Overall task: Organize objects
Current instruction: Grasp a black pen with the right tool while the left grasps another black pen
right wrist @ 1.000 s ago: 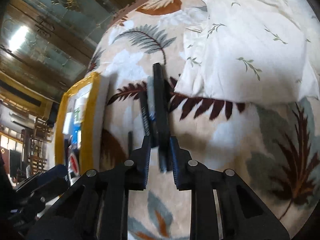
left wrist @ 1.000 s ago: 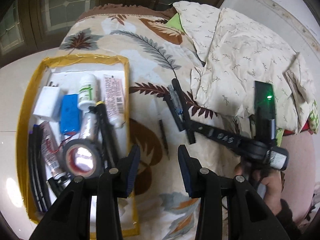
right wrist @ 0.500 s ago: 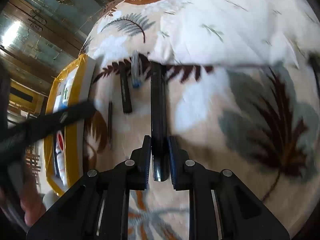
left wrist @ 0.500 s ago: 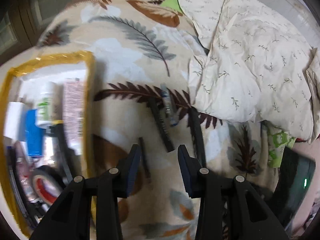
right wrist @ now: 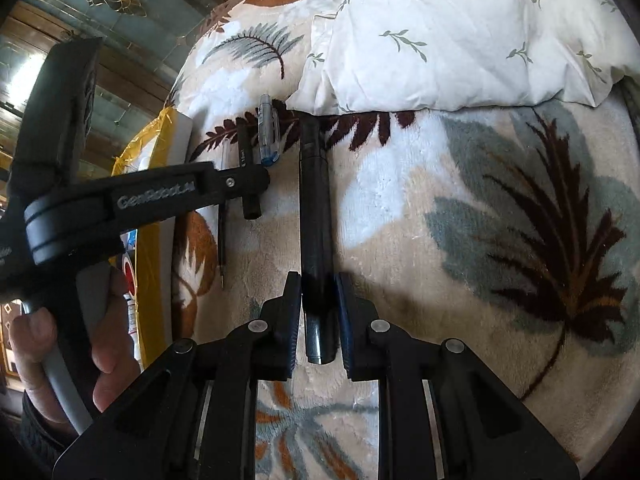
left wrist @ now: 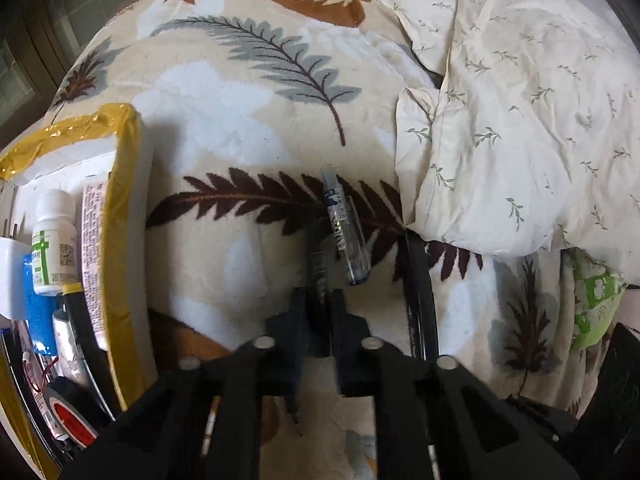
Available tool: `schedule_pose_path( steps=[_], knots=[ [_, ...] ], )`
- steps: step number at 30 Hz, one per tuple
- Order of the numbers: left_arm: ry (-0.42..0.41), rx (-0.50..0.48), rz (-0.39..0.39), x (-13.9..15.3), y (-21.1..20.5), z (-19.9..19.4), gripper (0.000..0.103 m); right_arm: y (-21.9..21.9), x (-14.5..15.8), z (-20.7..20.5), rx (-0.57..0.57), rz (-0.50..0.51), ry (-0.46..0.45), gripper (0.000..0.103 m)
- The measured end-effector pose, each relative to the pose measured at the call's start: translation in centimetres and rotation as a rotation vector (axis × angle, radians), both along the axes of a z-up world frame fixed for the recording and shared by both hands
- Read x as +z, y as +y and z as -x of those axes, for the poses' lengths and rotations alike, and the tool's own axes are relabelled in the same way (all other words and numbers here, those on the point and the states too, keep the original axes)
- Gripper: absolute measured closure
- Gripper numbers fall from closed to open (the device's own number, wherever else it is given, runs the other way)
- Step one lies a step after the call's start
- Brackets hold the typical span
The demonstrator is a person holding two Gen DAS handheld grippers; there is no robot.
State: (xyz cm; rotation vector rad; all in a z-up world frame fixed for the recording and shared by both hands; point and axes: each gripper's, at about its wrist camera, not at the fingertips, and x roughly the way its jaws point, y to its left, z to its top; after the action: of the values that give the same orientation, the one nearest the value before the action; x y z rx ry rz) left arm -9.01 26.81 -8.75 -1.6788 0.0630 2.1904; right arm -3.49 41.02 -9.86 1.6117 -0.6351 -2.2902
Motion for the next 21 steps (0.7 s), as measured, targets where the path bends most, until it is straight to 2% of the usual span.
schedule_pose_path(
  steps=[7,11,15,18,21],
  knots=[
    [0.019,-0.053,-0.052,1.4,-2.9,-4.7,0.094,0.1,-0.4,0.4,-0.004,-0.005,0.004,0.086],
    [0.023,-0.035,-0.108,3.1,-5.6,-7.0,0.094,-0.8,0.0,2.0,0.004,-0.028,0.008,0.083],
    [0.025,-0.014,-0.121,4.1,-8.1,-8.0,0.094,-2.0,0.3,3.1,0.001,-0.061,0.020,0.082],
    [0.007,0.029,-0.158,4.5,-10.6,-8.0,0.094,-2.7,0.8,2.3,-0.004,-0.105,0.028,0.087],
    [0.045,0.058,-0.148,5.0,-12.7,-7.6,0.094,-3.2,1.1,0.9,0.010,-0.124,0.033,0.087]
  ],
)
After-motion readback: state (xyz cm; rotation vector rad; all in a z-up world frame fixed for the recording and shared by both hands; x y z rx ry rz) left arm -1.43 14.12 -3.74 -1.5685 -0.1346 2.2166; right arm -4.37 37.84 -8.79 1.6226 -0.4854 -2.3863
